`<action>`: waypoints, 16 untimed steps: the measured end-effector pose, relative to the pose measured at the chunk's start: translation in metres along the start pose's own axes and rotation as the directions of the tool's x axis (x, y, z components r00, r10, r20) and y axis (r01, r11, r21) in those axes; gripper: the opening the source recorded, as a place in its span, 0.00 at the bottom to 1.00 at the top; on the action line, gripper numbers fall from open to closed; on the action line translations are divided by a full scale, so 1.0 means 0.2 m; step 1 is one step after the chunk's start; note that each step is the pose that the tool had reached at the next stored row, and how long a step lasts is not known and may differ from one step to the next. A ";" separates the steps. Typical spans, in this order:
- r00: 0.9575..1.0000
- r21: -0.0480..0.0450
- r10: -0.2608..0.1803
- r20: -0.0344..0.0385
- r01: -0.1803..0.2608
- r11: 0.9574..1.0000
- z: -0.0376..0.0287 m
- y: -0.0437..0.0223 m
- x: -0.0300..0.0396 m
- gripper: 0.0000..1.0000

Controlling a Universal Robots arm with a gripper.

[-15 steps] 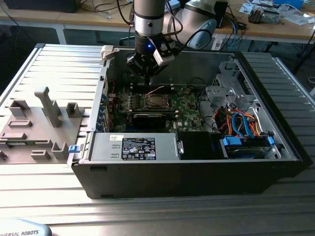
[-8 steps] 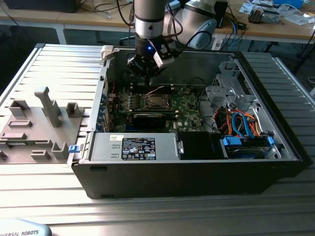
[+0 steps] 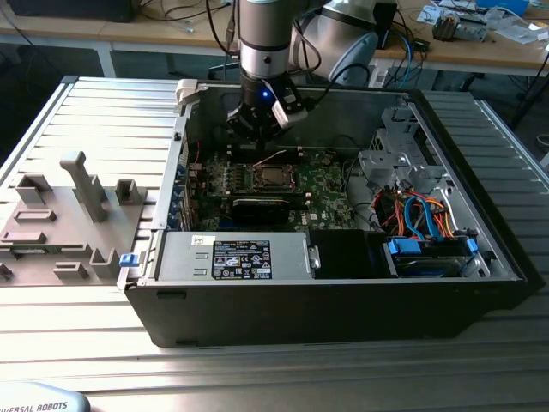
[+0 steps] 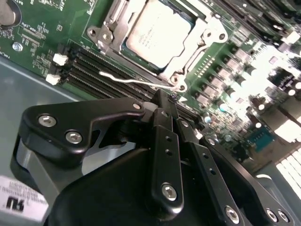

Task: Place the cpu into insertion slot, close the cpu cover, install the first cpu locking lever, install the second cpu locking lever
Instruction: 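Install the first cpu locking lever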

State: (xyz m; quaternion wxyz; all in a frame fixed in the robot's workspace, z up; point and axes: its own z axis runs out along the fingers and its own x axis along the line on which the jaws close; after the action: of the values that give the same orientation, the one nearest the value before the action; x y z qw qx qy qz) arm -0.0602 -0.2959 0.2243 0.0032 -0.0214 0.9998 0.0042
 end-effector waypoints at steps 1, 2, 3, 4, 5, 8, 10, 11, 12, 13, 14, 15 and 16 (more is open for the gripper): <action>1.000 0.000 -0.003 0.000 0.003 1.000 0.014 0.000 -0.015 0.11; 1.000 0.000 -0.007 0.000 0.007 1.000 0.027 0.000 -0.029 0.11; 1.000 0.000 -0.008 0.000 0.008 1.000 0.032 0.000 -0.035 0.11; 1.000 0.000 -0.009 0.000 0.009 1.000 0.038 0.000 -0.042 0.11; 1.000 0.000 -0.010 0.000 0.010 1.000 0.045 -0.001 -0.051 0.11; 1.000 0.000 -0.013 -0.001 0.013 1.000 0.063 -0.002 -0.072 0.11; 1.000 0.000 -0.015 -0.001 0.015 1.000 0.077 -0.002 -0.089 0.11; 1.000 0.000 -0.017 -0.001 0.017 1.000 0.086 -0.003 -0.102 0.11; 1.000 0.000 -0.018 -0.001 0.018 1.000 0.092 -0.003 -0.110 0.11; 1.000 0.000 -0.019 -0.001 0.019 1.000 0.101 -0.004 -0.123 0.11; 1.000 0.000 -0.020 -0.001 0.020 1.000 0.106 -0.005 -0.130 0.11; 1.000 0.001 -0.020 -0.002 0.020 1.000 0.109 -0.006 -0.135 0.11; 1.000 0.001 -0.021 -0.002 0.021 1.000 0.112 -0.006 -0.138 0.11</action>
State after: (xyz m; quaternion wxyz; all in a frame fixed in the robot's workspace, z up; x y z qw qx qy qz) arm -0.0324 -0.2957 0.2022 0.0024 -0.0316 0.9995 0.0036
